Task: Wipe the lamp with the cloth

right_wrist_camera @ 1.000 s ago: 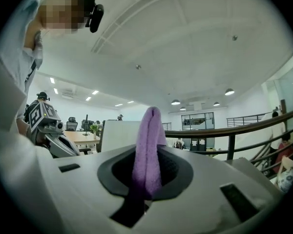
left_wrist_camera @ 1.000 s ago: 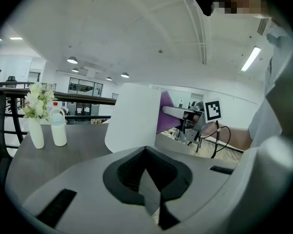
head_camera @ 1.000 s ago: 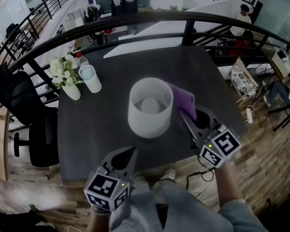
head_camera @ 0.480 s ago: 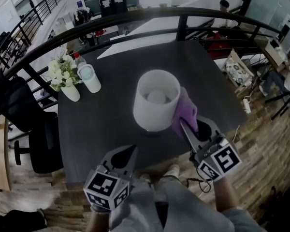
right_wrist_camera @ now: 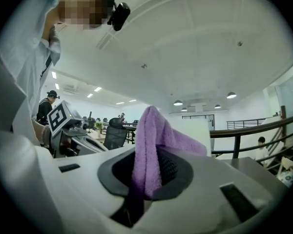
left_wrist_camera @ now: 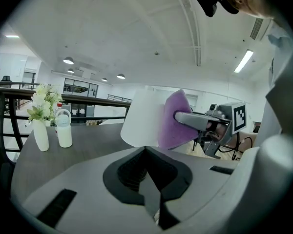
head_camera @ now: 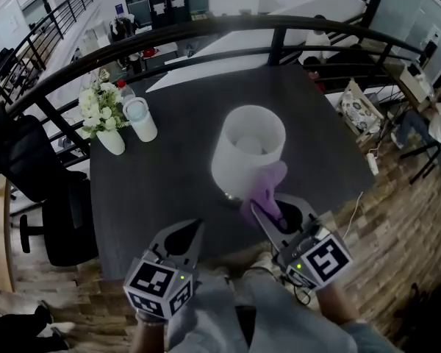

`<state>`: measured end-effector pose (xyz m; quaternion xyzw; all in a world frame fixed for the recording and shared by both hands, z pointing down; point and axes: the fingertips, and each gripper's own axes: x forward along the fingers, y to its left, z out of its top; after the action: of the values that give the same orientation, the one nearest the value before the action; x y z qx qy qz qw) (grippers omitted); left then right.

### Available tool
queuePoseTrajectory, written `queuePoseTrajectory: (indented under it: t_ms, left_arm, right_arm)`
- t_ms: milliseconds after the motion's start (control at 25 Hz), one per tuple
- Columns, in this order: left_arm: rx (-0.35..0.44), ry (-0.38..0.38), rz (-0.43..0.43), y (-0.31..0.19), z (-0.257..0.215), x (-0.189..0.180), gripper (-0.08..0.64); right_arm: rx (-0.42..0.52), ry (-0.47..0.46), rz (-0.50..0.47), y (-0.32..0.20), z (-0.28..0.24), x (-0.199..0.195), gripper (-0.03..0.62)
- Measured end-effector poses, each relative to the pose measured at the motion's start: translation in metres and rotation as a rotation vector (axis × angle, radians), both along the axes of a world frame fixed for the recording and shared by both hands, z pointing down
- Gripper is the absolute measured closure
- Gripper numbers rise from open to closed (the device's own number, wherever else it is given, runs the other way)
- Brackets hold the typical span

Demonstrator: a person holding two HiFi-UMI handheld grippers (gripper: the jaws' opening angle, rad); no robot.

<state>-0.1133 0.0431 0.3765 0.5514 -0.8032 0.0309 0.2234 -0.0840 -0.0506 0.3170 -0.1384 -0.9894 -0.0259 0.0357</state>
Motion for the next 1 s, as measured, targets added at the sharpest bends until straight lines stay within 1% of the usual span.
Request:
queuePoseTrajectory:
  t_ms: [200,320,400,480,600,880,1000]
  left_arm:
    - [0.008,-0.001,-0.037,0.014,-0.002,-0.006,0.558]
    - [0.004,0.009,-0.07,0.024,0.002,-0.007,0.558]
    - [-0.001,0.019,-0.089,0.031,0.004,-0.007,0.558]
    - [-0.005,0.024,-0.111,0.038,0.003,-0.008,0.558]
    - [-0.007,0.03,-0.136,0.047,0.003,-0.01,0.558]
    - [0.009,0.032,-0.154,0.05,0.005,-0.011,0.558]
    - [0.01,0.039,-0.15,0.05,0.006,-0.01,0.558]
  right_arm:
    - [0.035,0.014,-0.12,0.045,0.002,-0.009,0.541]
    - [0.063,0.068,-0.162,0.064,0.012,-0.015,0.541]
    - [0.065,0.118,-0.151,0.068,0.02,-0.022,0.541]
    - [0.07,0.147,-0.125,0.069,0.024,-0.03,0.541]
    - [0.077,0.159,-0.107,0.072,0.025,-0.041,0.541]
    - [0.075,0.179,-0.168,0.093,0.028,-0.05,0.541]
    - [0.093,0.202,-0.142,0.089,0.035,-0.054,0.541]
